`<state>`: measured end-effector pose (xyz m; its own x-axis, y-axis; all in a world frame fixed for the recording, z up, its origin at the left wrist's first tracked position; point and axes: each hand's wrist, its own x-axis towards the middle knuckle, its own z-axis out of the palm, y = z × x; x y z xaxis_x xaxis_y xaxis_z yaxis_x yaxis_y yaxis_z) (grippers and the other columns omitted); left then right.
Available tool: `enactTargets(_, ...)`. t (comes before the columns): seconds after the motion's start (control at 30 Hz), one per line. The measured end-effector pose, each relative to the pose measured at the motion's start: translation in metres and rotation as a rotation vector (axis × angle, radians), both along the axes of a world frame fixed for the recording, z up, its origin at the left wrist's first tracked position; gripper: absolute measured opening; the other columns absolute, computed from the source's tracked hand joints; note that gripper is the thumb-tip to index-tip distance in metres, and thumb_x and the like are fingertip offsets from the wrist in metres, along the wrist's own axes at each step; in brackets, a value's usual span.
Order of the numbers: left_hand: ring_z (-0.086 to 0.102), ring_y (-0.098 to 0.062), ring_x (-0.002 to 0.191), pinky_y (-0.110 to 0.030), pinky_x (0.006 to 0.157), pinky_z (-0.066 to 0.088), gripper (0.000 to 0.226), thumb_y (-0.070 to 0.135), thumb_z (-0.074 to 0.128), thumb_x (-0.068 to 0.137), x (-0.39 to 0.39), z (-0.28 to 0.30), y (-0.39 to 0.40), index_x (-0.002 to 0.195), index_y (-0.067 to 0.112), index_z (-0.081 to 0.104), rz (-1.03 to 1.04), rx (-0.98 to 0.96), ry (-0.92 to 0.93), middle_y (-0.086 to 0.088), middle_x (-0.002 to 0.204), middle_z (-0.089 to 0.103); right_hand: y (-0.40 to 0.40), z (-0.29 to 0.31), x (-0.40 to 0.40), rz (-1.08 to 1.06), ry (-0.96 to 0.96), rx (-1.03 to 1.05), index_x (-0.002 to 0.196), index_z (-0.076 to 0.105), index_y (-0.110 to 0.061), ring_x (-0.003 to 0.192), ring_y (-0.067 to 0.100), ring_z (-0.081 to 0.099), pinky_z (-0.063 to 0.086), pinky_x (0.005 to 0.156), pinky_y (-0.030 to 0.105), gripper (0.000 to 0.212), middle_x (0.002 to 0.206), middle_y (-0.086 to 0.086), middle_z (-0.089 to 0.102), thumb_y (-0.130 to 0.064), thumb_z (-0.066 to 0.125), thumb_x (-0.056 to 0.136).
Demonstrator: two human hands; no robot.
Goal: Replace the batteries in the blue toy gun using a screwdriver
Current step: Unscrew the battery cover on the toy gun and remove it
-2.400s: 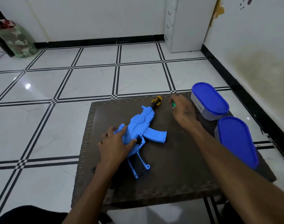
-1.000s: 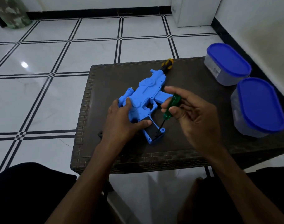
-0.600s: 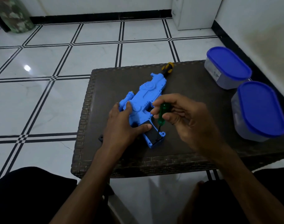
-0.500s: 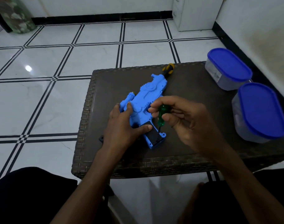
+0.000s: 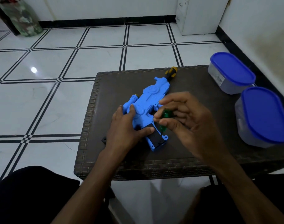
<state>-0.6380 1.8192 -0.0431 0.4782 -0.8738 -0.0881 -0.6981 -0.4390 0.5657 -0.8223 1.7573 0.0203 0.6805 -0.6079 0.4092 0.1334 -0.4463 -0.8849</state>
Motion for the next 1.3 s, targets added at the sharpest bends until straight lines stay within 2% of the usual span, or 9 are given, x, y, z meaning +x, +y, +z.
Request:
enactTargets(0.17, 0.014, -0.028, 0.148, -0.048, 0.113, 0.032, 0.108, 0.073, 0.065, 0.065, -0.001, 0.001, 0.0, 0.153, 0.025, 0.024, -0.001, 0.016, 0.016, -0.012, 0.161, 0.013, 0.0, -0.005, -0.003, -0.029, 0.036, -0.051, 0.106, 0.068, -0.007, 0.103, 0.017, 0.071, 0.058, 0.089, 0.039, 0.014, 0.107, 0.004, 0.073, -0.004, 0.064, 0.093)
enactTargets(0.3, 0.02, -0.031, 0.145, -0.048, 0.11, 0.036, 0.115, 0.082, 0.052, 0.056, -0.001, 0.004, 0.001, 0.152, 0.023, 0.027, -0.008, 0.026, 0.011, -0.015, 0.157, 0.02, 0.003, -0.006, 0.005, -0.132, 0.032, -0.157, 0.103, 0.071, -0.016, 0.102, 0.021, 0.066, 0.057, 0.084, 0.04, 0.022, 0.106, 0.001, 0.063, -0.022, 0.077, 0.082)
enactTargets(0.4, 0.012, -0.026, 0.149, -0.046, 0.113, 0.032, 0.107, 0.069, 0.065, 0.066, -0.001, 0.003, 0.002, 0.153, 0.025, 0.023, -0.002, 0.019, 0.009, -0.012, 0.162, 0.011, 0.002, -0.007, 0.009, -0.148, -0.003, -0.175, 0.1, 0.073, -0.015, 0.091, 0.02, 0.067, 0.057, 0.079, 0.037, 0.019, 0.098, 0.003, 0.063, -0.011, 0.078, 0.082)
enactTargets(0.57, 0.022, -0.029, 0.145, -0.051, 0.106, 0.039, 0.111, 0.085, 0.05, 0.053, 0.0, 0.0, 0.001, 0.146, 0.027, 0.035, 0.014, -0.002, 0.017, -0.014, 0.157, 0.023, 0.007, -0.004, 0.009, -0.022, -0.024, -0.013, 0.118, 0.059, -0.021, 0.102, 0.016, 0.071, 0.054, 0.089, 0.023, 0.038, 0.102, 0.003, 0.071, 0.006, 0.062, 0.092)
enactTargets(0.73, 0.026, -0.028, 0.143, -0.051, 0.106, 0.039, 0.118, 0.089, 0.042, 0.049, -0.001, 0.0, 0.002, 0.15, 0.03, 0.03, 0.022, -0.012, -0.01, -0.011, 0.156, 0.025, 0.007, -0.007, 0.007, -0.008, 0.01, -0.055, 0.113, 0.065, -0.008, 0.112, 0.019, 0.067, 0.055, 0.093, 0.038, 0.025, 0.112, 0.001, 0.071, 0.004, 0.053, 0.094)
enactTargets(0.9, 0.028, -0.029, 0.143, -0.051, 0.109, 0.036, 0.113, 0.087, 0.043, 0.056, -0.003, 0.003, 0.006, 0.152, 0.03, 0.025, 0.029, 0.0, -0.05, -0.009, 0.16, 0.02, 0.006, -0.011, 0.011, -0.181, -0.025, -0.18, 0.103, 0.07, -0.009, 0.099, 0.019, 0.064, 0.054, 0.083, 0.034, 0.019, 0.105, 0.006, 0.062, -0.009, 0.075, 0.085)
enactTargets(1.13, 0.022, -0.02, 0.147, -0.032, 0.115, 0.023, 0.09, 0.042, 0.08, 0.074, 0.013, 0.004, 0.02, 0.15, 0.031, 0.032, -0.112, -0.007, 0.027, -0.003, 0.163, 0.012, 0.003, -0.012, 0.008, -0.164, -0.048, -0.162, 0.116, 0.067, -0.022, 0.098, 0.018, 0.068, 0.055, 0.086, 0.032, 0.039, 0.103, -0.002, 0.067, -0.005, 0.077, 0.083)
enactTargets(1.2, 0.033, -0.019, 0.142, -0.03, 0.113, 0.029, 0.083, 0.028, 0.08, 0.077, 0.016, 0.005, 0.024, 0.148, 0.031, 0.038, -0.129, -0.032, -0.004, 0.0, 0.162, 0.017, 0.003, -0.01, 0.007, -0.142, -0.068, -0.076, 0.12, 0.059, -0.032, 0.1, 0.016, 0.07, 0.055, 0.088, 0.027, 0.051, 0.103, -0.004, 0.07, 0.0, 0.076, 0.084)
enactTargets(1.3, 0.055, -0.018, 0.124, -0.033, 0.103, 0.044, 0.069, 0.025, 0.075, 0.082, 0.011, 0.006, 0.023, 0.144, 0.033, 0.046, -0.076, -0.091, -0.117, 0.002, 0.158, 0.028, 0.0, -0.01, 0.005, -0.088, -0.062, -0.035, 0.113, 0.063, -0.019, 0.102, 0.015, 0.071, 0.056, 0.09, 0.029, 0.036, 0.105, 0.0, 0.072, 0.006, 0.068, 0.088)
